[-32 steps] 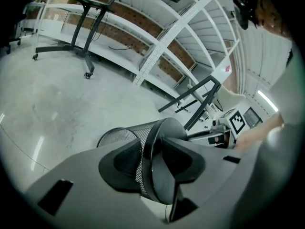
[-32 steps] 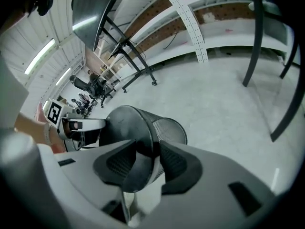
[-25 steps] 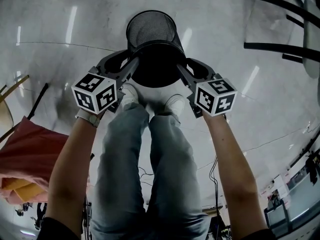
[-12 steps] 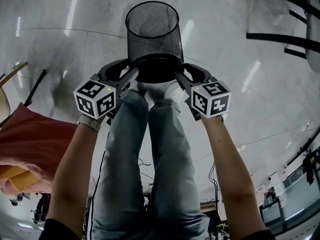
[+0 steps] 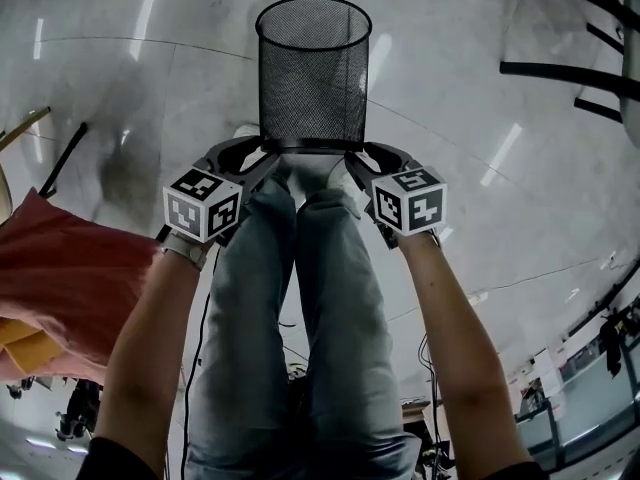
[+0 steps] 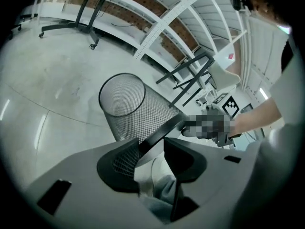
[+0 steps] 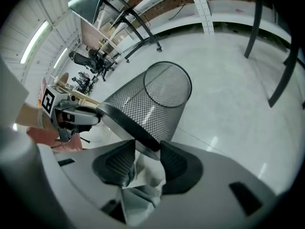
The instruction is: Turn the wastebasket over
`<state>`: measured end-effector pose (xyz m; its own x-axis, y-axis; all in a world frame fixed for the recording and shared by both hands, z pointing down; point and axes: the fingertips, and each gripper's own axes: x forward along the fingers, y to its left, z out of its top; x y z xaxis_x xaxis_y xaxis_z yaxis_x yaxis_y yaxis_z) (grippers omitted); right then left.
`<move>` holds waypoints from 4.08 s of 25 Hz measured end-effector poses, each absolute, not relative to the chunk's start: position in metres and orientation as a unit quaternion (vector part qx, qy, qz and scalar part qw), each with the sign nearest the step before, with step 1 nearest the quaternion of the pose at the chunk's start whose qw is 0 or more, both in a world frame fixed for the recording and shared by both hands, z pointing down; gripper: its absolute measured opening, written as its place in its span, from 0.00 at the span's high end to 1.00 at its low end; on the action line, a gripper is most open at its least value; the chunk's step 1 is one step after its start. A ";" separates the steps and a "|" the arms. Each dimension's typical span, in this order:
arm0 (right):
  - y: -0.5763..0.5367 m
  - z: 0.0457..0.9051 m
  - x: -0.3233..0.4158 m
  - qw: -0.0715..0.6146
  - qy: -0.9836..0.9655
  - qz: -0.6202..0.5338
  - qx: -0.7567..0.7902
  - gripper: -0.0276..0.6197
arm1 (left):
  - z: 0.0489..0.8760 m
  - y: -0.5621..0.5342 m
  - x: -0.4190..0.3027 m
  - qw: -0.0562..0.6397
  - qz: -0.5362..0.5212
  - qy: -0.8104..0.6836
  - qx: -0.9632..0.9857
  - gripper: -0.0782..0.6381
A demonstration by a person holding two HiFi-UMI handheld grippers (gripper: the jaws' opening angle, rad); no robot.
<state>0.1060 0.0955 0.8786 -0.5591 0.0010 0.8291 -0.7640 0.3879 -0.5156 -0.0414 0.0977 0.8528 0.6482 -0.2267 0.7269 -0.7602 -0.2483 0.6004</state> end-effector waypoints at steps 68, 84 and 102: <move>-0.034 0.873 0.012 0.611 -0.754 0.189 -0.152 0.79 | 0.772 0.140 -0.085 0.632 0.086 -0.431 0.638 0.75; -0.096 0.819 -0.027 0.644 -0.761 -0.039 -0.064 0.92 | 0.726 0.117 -0.093 0.601 0.105 -0.414 0.675 0.76; -0.038 0.878 -0.043 0.656 -0.754 -0.040 -0.010 0.91 | 0.741 0.145 -0.104 0.602 0.117 -0.423 0.667 0.76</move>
<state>-0.0427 -0.0375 0.8781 -0.1392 -0.0371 0.9896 0.0668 0.9967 0.0467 -0.1038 0.1453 0.7411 0.6144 -0.4233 0.6659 -0.7055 0.0831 0.7038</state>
